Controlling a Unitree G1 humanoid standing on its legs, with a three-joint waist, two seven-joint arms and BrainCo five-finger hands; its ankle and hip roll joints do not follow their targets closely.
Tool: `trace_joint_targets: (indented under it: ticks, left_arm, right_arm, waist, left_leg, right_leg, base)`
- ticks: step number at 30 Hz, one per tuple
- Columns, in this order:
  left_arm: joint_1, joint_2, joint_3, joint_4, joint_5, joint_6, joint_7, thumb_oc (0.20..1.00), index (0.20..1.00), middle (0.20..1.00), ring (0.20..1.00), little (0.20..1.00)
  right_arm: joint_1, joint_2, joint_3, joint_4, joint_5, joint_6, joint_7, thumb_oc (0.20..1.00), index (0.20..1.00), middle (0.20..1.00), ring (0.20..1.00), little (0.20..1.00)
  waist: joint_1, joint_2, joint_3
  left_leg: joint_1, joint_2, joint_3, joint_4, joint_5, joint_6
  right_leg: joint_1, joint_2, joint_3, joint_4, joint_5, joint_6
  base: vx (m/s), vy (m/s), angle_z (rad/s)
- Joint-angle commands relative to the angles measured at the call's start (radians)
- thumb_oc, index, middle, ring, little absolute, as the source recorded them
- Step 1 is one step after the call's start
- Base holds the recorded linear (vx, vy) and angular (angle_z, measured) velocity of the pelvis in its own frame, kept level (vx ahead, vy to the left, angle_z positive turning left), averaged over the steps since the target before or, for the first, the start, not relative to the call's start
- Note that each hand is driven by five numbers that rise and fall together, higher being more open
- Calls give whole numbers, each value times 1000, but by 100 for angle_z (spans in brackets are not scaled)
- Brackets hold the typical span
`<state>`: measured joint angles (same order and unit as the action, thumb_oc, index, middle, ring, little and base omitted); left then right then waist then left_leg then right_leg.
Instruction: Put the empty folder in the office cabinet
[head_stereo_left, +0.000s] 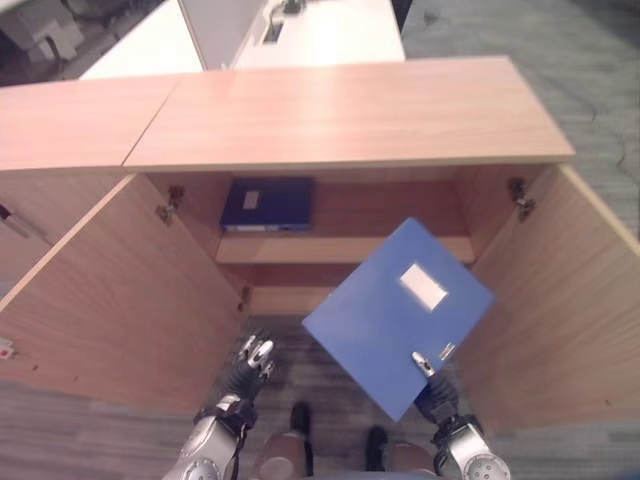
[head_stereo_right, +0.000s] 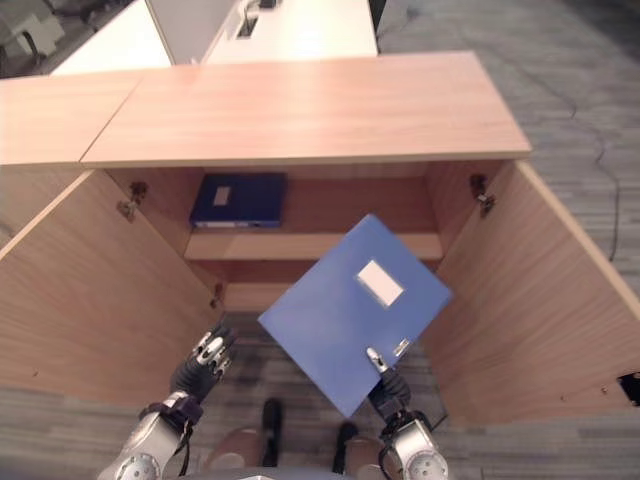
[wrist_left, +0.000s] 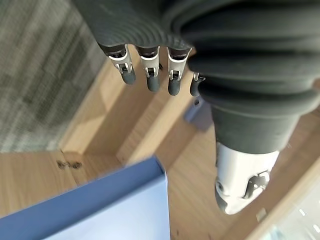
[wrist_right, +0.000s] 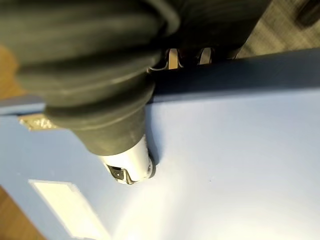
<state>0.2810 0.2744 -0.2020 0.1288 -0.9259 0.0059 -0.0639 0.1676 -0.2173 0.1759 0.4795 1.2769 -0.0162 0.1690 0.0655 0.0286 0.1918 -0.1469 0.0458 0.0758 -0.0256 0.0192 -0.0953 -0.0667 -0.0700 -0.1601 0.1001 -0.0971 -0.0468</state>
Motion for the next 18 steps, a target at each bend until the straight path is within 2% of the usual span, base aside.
trace_joint_targets:
  ticks: [1,7,8,12,14,15,16,18]
  left_arm:
    - [53,40,24,-88,8,-41,0,1000,1000,1000,1000,1000]
    - [52,49,50,-104,9,-55,13,1000,1000,1000,1000,1000]
    - [54,47,60,-102,9,-57,22,1000,1000,1000,1000,1000]
    - [64,53,68,-102,21,-56,27,1000,1000,1000,1000,1000]
    - [65,66,63,-113,34,-48,18,1000,1000,1000,1000,1000]
    - [65,66,63,-113,34,-48,18,1000,1000,1000,1000,1000]
    - [64,72,60,-113,39,-45,14,1000,1000,1000,1000,1000]
    - [69,77,56,-123,43,-40,11,1000,1000,1000,1000,1000]
  right_arm:
    - [-15,56,-4,-59,23,-35,27,200,200,200,200,200]
    - [-23,79,-6,-24,6,-35,13,200,200,200,200,200]
    - [-32,90,-3,-8,-6,-30,7,200,200,200,200,200]
    - [-37,110,21,-6,-31,-13,8,200,200,200,200,200]
    - [-28,112,23,-11,-47,-6,13,200,200,200,200,200]
    - [-28,112,23,-11,-47,-6,13,200,200,200,200,200]
    - [-22,113,20,-8,-54,-7,16,200,200,200,200,200]
    - [-9,113,21,-13,-61,-2,21,200,200,200,200,200]
  waist:
    - [-4,-4,-88]
    - [5,-25,-126]
    - [13,-32,-138]
    - [28,-42,-156]
    - [25,-42,-162]
    - [25,-42,-162]
    - [23,-41,-160]
    - [16,-36,-146]
  left_leg:
    - [-81,13,5,-62,218,2]
    - [-60,-19,24,-62,187,40]
    - [-42,-35,40,-62,163,59]
    - [-8,-70,66,-62,114,88]
    - [23,-104,73,-62,80,111]
    - [23,-105,73,-62,80,111]
    - [36,-123,72,-62,67,122]
    - [63,-154,60,-62,47,142]
  right_leg:
    - [273,33,-11,-157,-17,99]
    - [279,-13,9,-185,-13,139]
    - [272,-47,16,-166,-12,160]
    - [251,-118,17,-119,13,208]
    - [228,-173,9,-50,52,239]
    - [227,-174,10,-48,51,240]
    - [212,-197,4,0,81,250]
    - [167,-232,10,123,145,247]
  base:
    - [221,151,-12]
    - [192,175,-35]
    - [189,210,-14]
    - [183,226,-22]
    - [149,234,-14]
    - [95,191,-7]
    - [67,156,0]
    - [67,222,7]
